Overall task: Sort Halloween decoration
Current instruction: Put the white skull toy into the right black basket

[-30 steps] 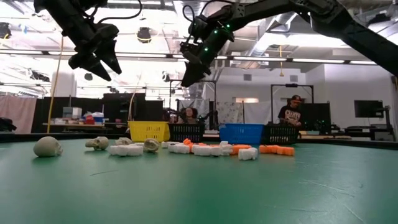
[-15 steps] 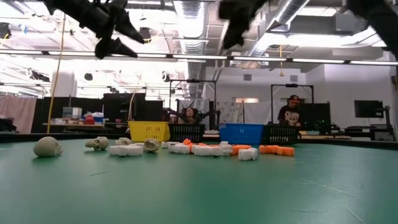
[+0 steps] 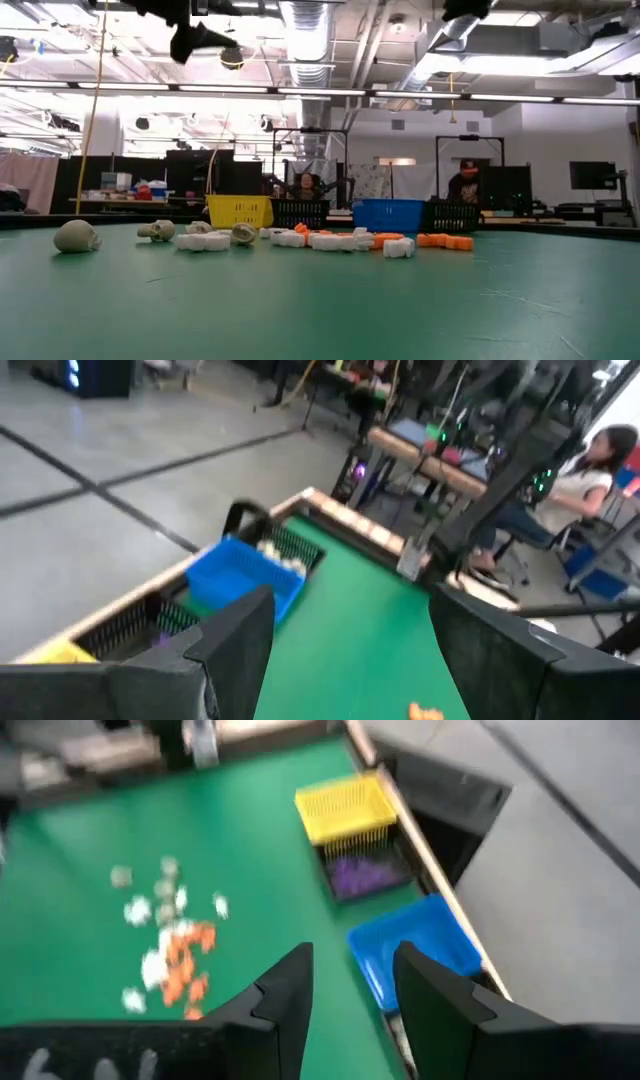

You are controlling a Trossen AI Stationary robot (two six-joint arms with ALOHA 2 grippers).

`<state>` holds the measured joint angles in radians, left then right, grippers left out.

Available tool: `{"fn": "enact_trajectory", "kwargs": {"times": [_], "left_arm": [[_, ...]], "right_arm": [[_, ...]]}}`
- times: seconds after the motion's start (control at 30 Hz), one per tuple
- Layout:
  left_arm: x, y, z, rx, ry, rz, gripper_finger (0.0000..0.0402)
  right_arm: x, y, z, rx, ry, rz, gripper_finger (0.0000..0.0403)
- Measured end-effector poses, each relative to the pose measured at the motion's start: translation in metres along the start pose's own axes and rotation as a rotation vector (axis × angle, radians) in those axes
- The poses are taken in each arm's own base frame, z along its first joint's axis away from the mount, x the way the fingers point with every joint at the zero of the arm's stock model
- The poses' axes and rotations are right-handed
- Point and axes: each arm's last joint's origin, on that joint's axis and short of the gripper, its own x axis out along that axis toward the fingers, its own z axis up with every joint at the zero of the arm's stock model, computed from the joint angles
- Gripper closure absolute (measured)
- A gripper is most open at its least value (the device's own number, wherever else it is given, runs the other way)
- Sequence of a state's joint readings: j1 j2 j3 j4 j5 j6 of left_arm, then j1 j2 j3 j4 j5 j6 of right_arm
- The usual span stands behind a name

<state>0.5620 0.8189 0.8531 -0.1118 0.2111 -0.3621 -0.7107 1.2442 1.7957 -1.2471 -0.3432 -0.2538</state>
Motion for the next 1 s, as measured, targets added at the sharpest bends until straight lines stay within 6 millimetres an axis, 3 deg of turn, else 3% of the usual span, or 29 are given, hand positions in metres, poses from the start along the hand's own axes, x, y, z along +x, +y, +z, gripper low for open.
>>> {"fn": "enact_trajectory", "kwargs": {"times": [0.17, 0.3, 0.47, 0.57, 0.73, 0.9, 1.0], "left_arm": [[-0.013, -0.016, 0.035, 0.042, -0.084, -0.009, 0.0145], [-0.024, -0.024, 0.052, 0.105, -0.030, 0.029, 0.0145], [-0.030, -0.027, 0.055, 0.125, 0.178, 0.087, 0.0145], [-0.029, -0.026, 0.050, 0.119, 0.337, 0.115, 0.0145], [-0.026, -0.026, 0.031, 0.125, 0.546, 0.128, 0.0145], [-0.015, -0.026, 0.003, 0.121, 0.598, 0.079, 0.0145], [-0.010, -0.025, -0.024, 0.134, 0.573, 0.061, 0.0145]], "right_arm": [[0.012, 0.013, -0.037, 0.103, -0.138, 0.033, 0.0242], [0.045, 0.027, -0.069, 0.185, -0.180, 0.120, 0.0244], [0.097, 0.051, -0.103, 0.245, -0.208, 0.209, 0.0244], [0.123, 0.065, -0.120, 0.258, -0.203, 0.228, 0.0244], [0.152, 0.081, -0.127, 0.285, -0.195, 0.272, 0.0244], [0.169, 0.091, -0.122, 0.300, -0.207, 0.318, 0.0244], [0.178, 0.094, -0.122, 0.285, -0.207, 0.323, 0.0244]]}}
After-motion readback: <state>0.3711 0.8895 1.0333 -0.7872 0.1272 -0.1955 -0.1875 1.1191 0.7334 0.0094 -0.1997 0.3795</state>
